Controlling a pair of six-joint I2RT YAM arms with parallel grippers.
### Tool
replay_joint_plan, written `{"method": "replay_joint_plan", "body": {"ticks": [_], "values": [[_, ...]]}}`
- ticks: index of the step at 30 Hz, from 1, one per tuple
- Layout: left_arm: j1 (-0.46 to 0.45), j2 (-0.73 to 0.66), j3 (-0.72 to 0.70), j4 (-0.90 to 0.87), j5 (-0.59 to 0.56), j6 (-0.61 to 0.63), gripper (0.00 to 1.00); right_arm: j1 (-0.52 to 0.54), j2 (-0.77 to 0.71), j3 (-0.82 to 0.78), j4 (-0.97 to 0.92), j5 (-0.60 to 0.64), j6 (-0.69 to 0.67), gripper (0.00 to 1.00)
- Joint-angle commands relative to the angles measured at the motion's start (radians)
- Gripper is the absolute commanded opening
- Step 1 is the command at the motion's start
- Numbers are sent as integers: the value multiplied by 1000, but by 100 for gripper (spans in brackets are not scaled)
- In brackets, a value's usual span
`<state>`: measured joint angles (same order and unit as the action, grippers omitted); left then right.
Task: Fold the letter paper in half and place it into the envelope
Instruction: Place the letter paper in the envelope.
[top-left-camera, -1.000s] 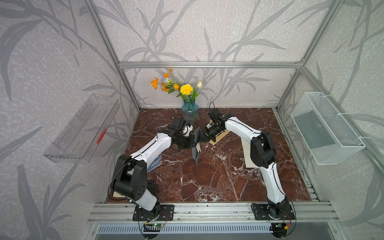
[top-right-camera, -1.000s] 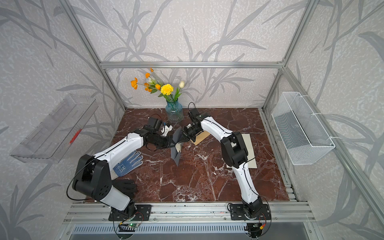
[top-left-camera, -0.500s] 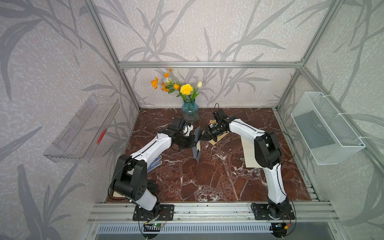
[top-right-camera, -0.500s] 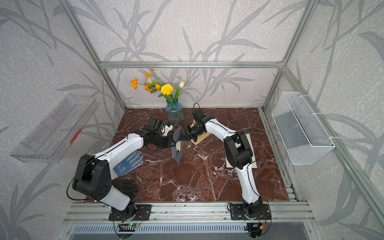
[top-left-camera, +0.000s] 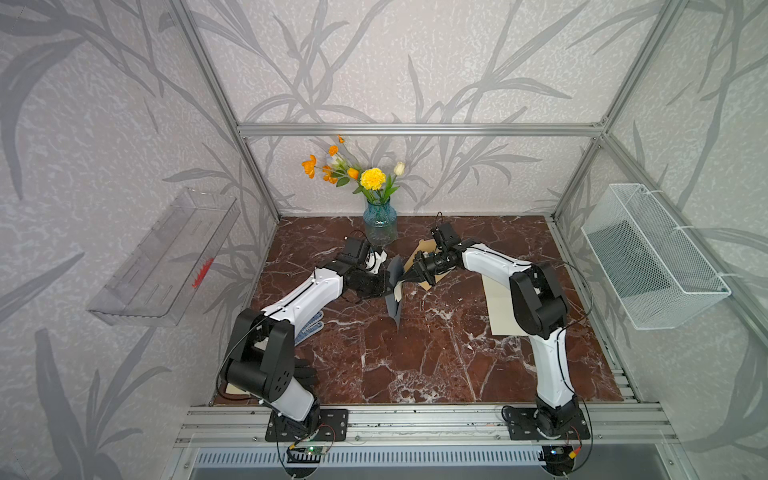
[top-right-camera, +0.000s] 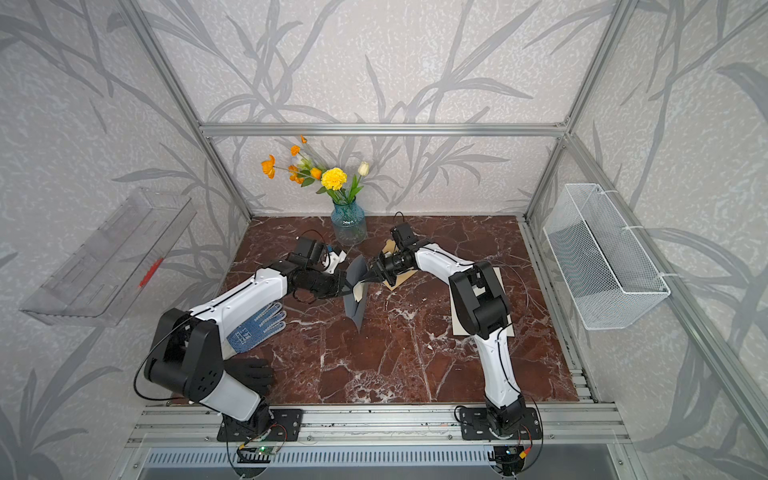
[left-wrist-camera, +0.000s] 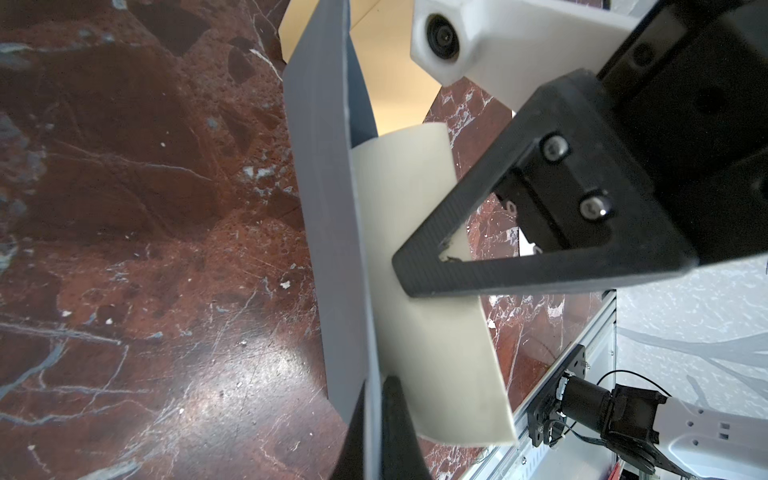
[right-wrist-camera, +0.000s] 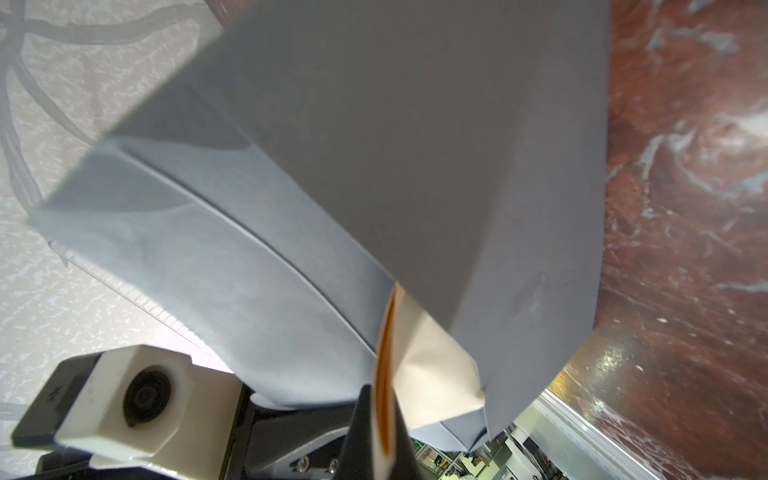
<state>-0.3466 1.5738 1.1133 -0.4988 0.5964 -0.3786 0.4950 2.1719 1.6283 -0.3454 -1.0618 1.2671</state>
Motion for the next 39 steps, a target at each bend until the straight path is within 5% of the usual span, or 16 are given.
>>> {"method": "replay_joint_plan", "body": {"ticks": [1,17,24,32,39], "values": [[-5,-51,-19,-25,36,-2,0,-38,-26,-26,98,54,57,0],[-5,-52,-31,0,40,-26,0,-47,-30,-22,69,38,21,0],[-5,-47,11,-12,53,-34,0,-19,-10,112,-254,124,-265,0],[-6,-38,20,-10,66,-39,0,-7,-11,27,-43,88,-109,0],[-6,-44,19,-6,69,-41,0,12,24,146,-228,135,-259,0]]}}
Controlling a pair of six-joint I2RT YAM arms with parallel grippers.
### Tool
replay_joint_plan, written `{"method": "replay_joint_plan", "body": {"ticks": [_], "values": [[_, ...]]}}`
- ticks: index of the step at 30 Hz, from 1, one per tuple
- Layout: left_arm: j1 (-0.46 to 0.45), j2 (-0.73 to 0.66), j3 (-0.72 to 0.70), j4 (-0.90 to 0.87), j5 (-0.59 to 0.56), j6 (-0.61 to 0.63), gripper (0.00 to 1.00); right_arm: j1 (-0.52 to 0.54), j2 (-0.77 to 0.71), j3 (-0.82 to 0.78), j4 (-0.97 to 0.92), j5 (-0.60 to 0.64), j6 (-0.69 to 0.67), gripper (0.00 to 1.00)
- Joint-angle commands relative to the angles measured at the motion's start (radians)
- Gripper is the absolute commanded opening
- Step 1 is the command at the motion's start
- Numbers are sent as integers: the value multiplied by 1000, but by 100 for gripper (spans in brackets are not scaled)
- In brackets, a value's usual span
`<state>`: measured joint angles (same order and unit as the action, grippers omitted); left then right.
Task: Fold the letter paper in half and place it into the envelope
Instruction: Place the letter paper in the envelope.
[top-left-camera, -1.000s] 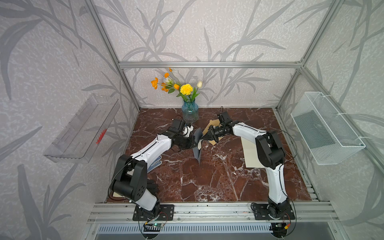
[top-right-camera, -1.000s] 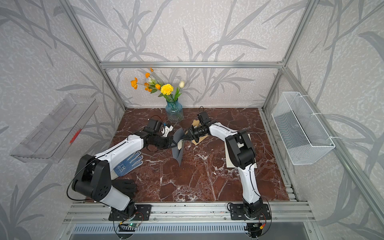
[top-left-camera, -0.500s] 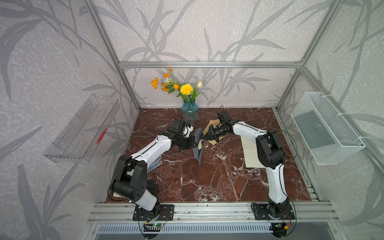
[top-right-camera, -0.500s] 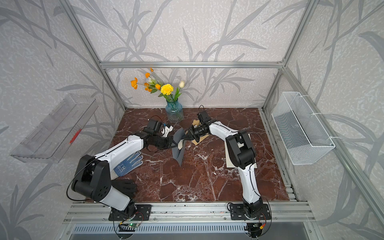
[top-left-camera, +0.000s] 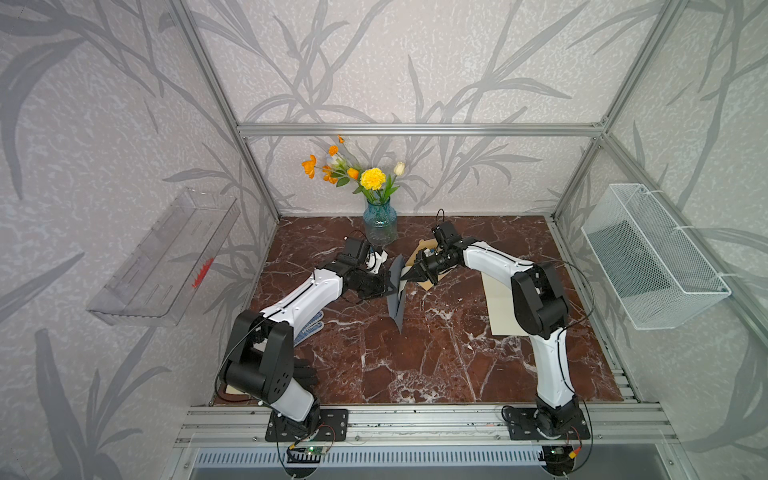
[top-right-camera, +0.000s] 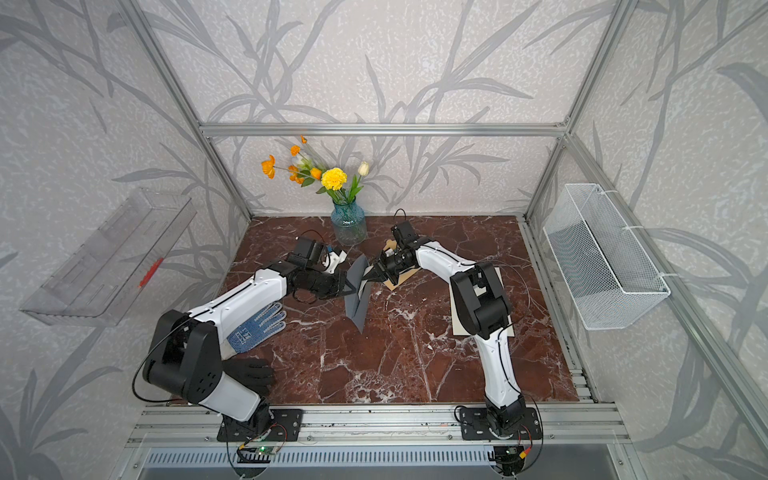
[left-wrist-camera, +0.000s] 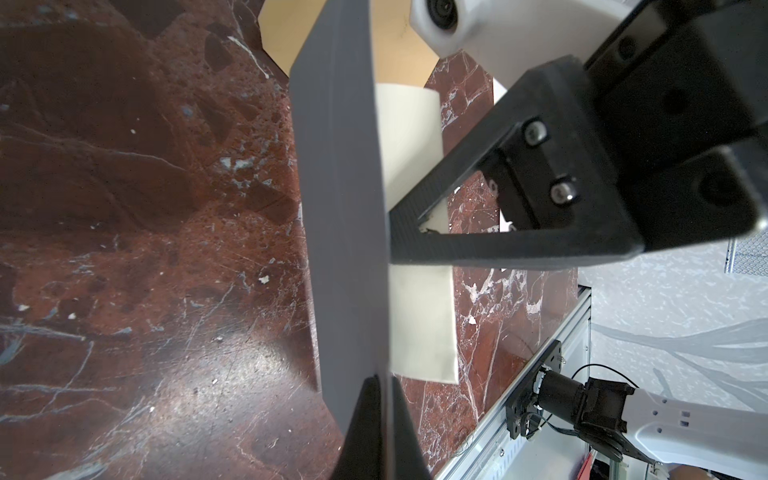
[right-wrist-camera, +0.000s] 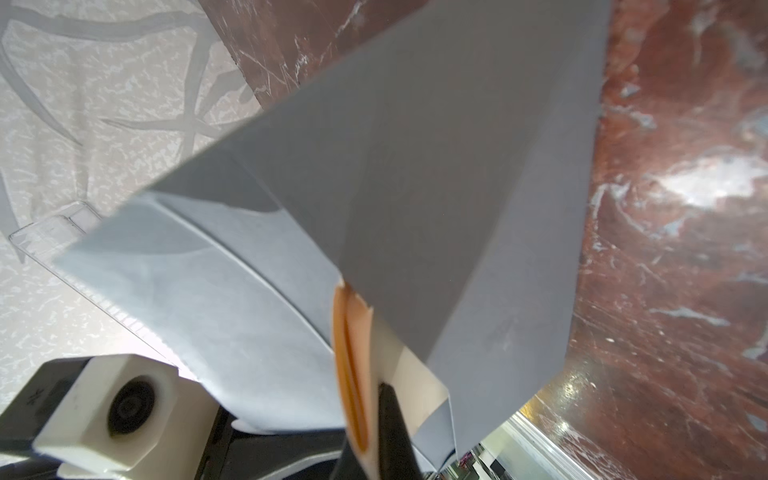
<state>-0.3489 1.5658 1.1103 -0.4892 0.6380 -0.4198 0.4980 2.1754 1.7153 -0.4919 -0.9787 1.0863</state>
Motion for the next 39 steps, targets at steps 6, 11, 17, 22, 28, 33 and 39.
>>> {"method": "replay_joint_plan", "body": {"ticks": [6,11,17,22,28,33,39], "values": [[-4,-27,51,-27,26,-1,0,72,52,144,-246,142,-234,0],[-4,-19,72,-31,32,-2,0,106,56,188,-324,216,-307,0],[-4,-14,77,-32,38,-1,0,137,78,228,-398,276,-365,0],[-4,-17,62,-31,44,5,0,156,91,239,-415,300,-385,0],[-4,-21,44,-38,45,20,0,162,116,304,-469,319,-417,0],[-2,-20,29,-35,47,27,0,160,125,391,-522,301,-439,22],[-1,-20,12,-36,48,39,0,159,99,410,-557,289,-442,35]]}}
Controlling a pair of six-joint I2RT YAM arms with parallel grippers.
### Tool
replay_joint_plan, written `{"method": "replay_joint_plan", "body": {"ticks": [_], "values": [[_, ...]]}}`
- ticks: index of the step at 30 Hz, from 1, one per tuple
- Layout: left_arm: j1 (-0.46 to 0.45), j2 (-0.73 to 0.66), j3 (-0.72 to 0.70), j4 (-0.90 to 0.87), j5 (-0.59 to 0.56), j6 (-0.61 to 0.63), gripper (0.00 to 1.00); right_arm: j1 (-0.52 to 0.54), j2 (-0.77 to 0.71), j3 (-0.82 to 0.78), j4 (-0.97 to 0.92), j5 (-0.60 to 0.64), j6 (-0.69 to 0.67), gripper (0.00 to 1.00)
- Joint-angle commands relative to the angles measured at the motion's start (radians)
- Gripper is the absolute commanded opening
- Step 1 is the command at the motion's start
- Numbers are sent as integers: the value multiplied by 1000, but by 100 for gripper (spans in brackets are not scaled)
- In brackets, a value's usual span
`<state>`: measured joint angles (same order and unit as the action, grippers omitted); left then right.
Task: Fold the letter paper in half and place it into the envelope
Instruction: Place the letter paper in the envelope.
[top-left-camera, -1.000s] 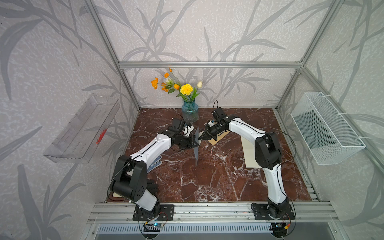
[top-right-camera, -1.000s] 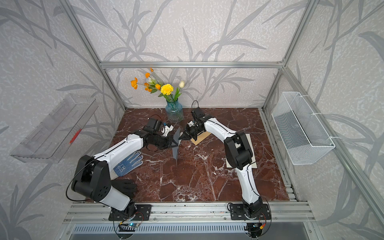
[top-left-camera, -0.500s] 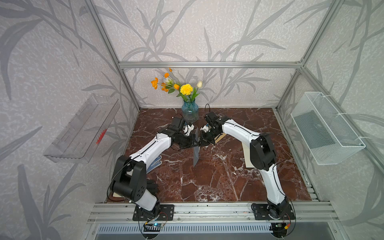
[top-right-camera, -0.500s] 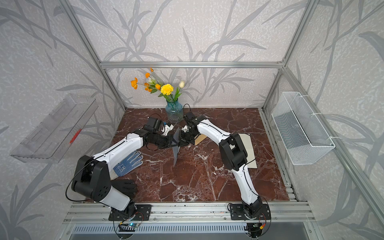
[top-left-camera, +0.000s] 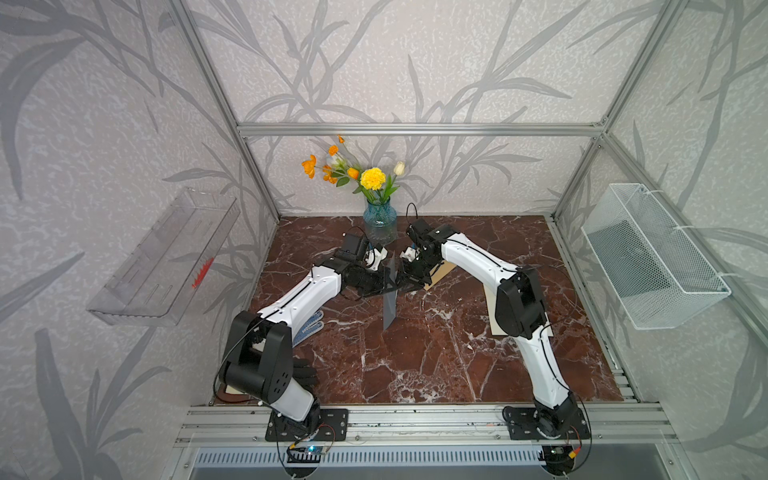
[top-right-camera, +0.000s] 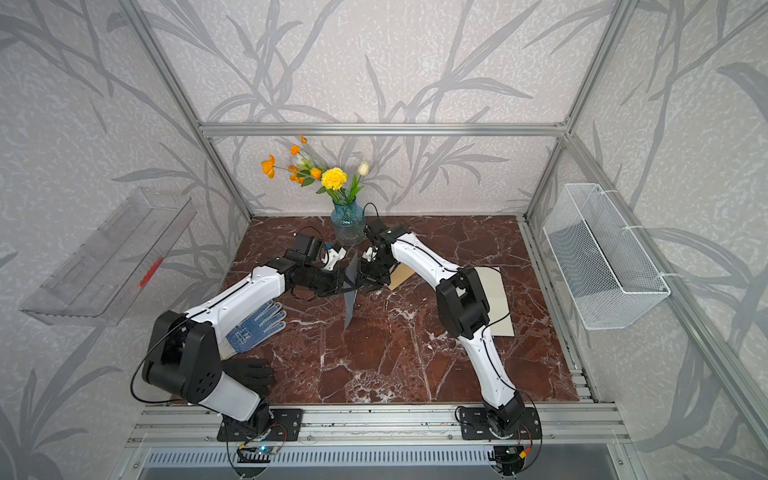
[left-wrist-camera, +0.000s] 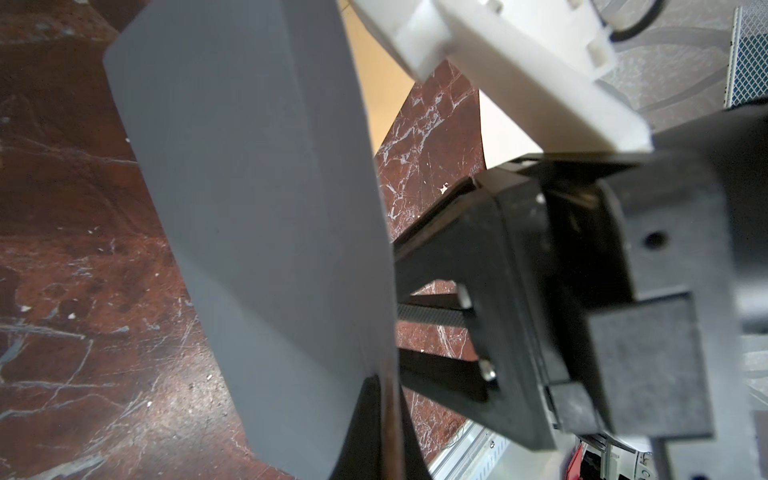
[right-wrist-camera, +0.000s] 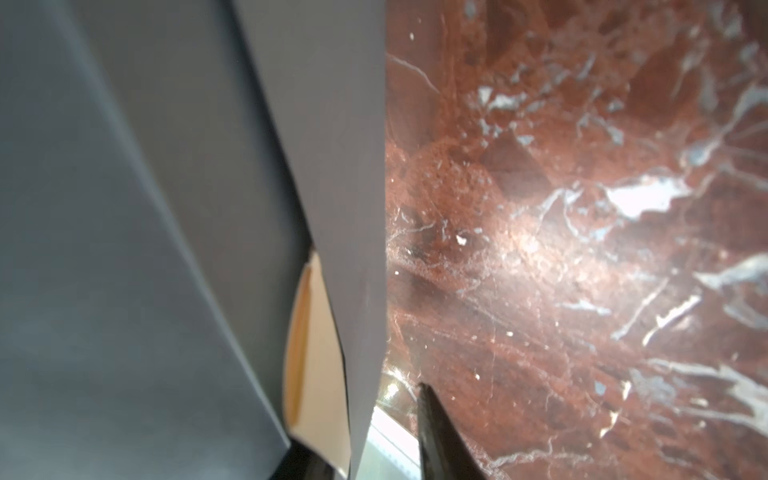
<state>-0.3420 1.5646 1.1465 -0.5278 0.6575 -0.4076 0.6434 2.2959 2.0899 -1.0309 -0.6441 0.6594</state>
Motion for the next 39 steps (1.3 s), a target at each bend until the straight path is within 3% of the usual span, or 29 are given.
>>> {"method": "replay_joint_plan", "body": {"ticks": [1,7,18,24,31,39], "values": [[-8,-18,-25,2,29,31,0,13,-28,29,-18,-45,-15,35],[7,-16,-46,-6,31,49,0,12,-67,-13,10,-60,-15,31],[83,-27,-104,23,81,44,0,4,-121,-23,26,-91,-9,36],[98,-25,-108,12,83,53,0,-5,-161,-129,133,-106,31,0],[104,-32,-113,4,85,55,0,-17,-209,-304,368,-162,114,0],[106,-36,-113,1,79,52,0,-18,-255,-368,495,-190,147,0]]}}
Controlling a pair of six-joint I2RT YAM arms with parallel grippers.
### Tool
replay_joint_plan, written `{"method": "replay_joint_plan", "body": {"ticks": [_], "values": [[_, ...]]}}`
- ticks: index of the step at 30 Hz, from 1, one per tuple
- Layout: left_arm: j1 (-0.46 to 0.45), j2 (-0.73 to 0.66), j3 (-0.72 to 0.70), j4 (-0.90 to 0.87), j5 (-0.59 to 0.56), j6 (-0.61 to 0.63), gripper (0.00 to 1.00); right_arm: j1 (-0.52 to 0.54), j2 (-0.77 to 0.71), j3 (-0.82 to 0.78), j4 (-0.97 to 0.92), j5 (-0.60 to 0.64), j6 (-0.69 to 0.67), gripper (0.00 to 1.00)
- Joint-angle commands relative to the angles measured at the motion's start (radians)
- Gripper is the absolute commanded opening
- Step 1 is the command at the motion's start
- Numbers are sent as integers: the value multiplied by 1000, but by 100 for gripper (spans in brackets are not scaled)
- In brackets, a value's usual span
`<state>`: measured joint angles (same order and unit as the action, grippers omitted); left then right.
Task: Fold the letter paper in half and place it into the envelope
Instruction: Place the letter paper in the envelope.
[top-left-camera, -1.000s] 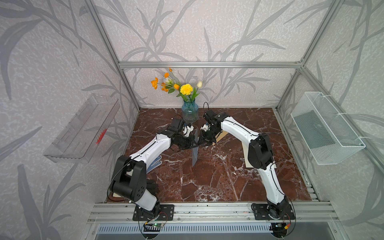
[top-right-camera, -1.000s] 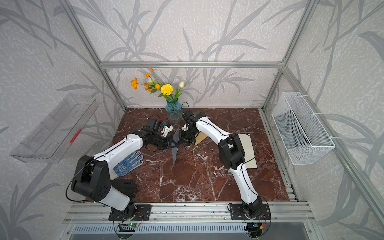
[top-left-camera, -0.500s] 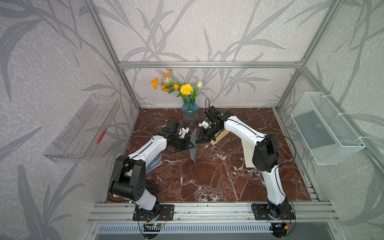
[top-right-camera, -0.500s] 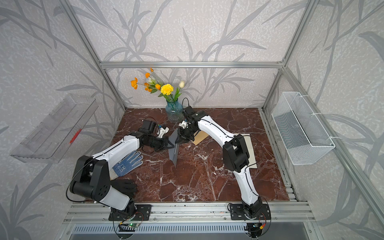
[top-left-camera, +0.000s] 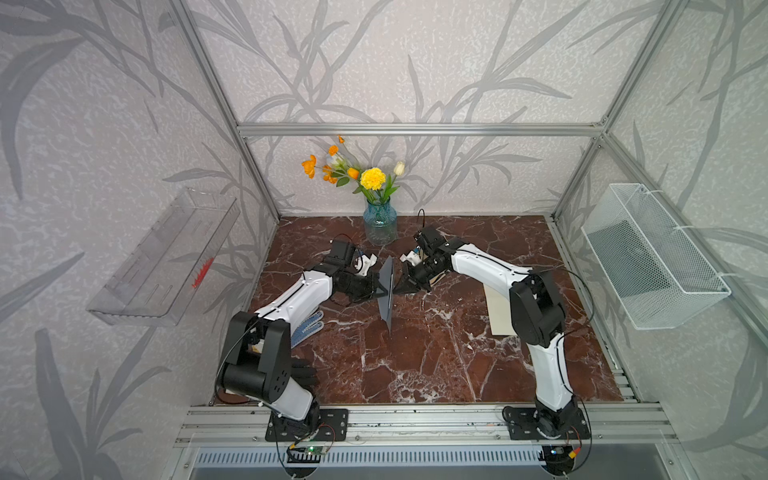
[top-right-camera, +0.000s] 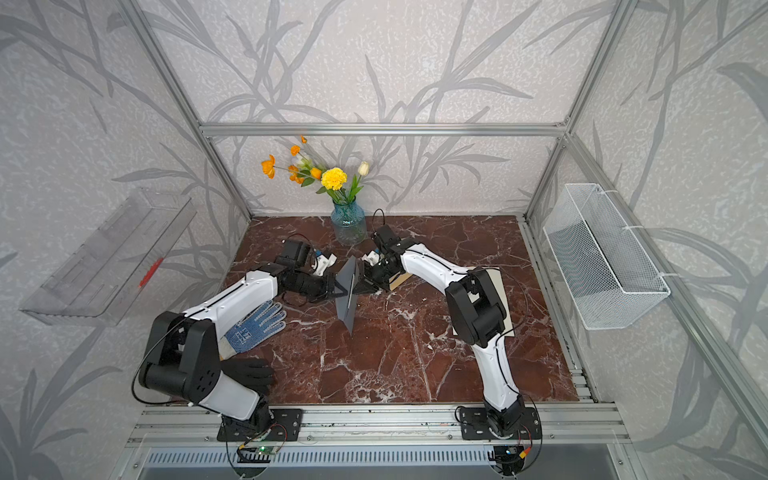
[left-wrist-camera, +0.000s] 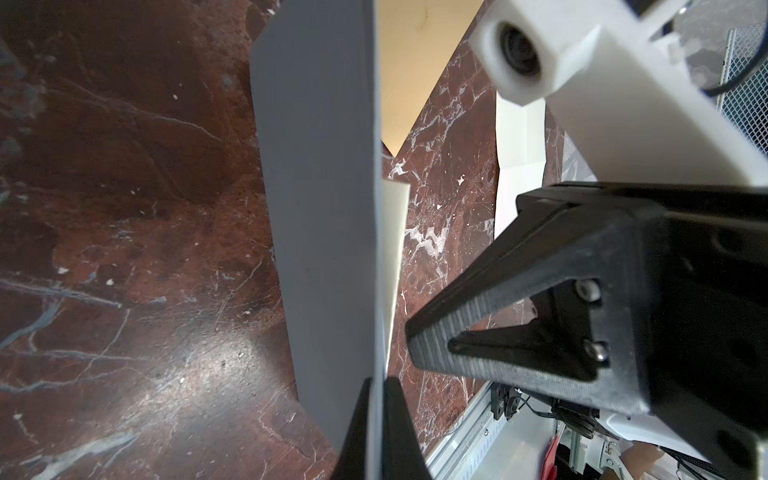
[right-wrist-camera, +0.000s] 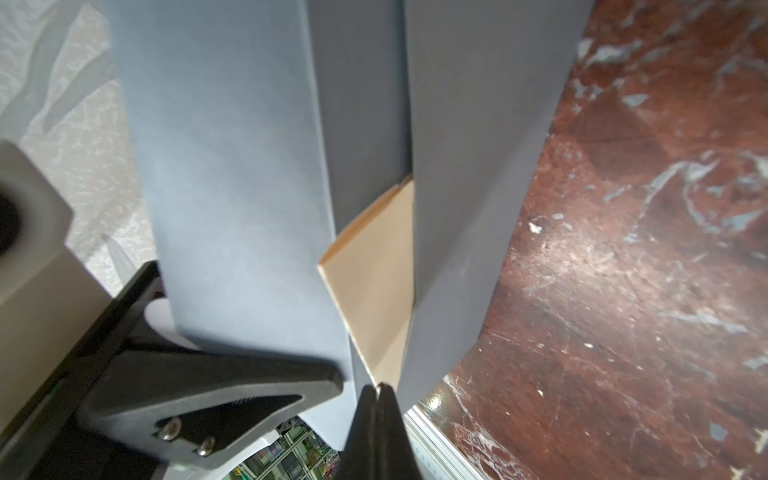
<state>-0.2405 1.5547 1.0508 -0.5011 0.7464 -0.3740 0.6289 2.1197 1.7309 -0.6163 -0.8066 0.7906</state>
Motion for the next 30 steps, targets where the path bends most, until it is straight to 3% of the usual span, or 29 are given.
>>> {"method": "replay_joint_plan", "body": {"ticks": [1,30], "values": [[4,-27,-17,-25,-10,18,0,-6,-89,-20,95,-31,20,0],[5,-14,2,-30,-8,16,0,-16,-19,-179,320,-62,98,0]]}}
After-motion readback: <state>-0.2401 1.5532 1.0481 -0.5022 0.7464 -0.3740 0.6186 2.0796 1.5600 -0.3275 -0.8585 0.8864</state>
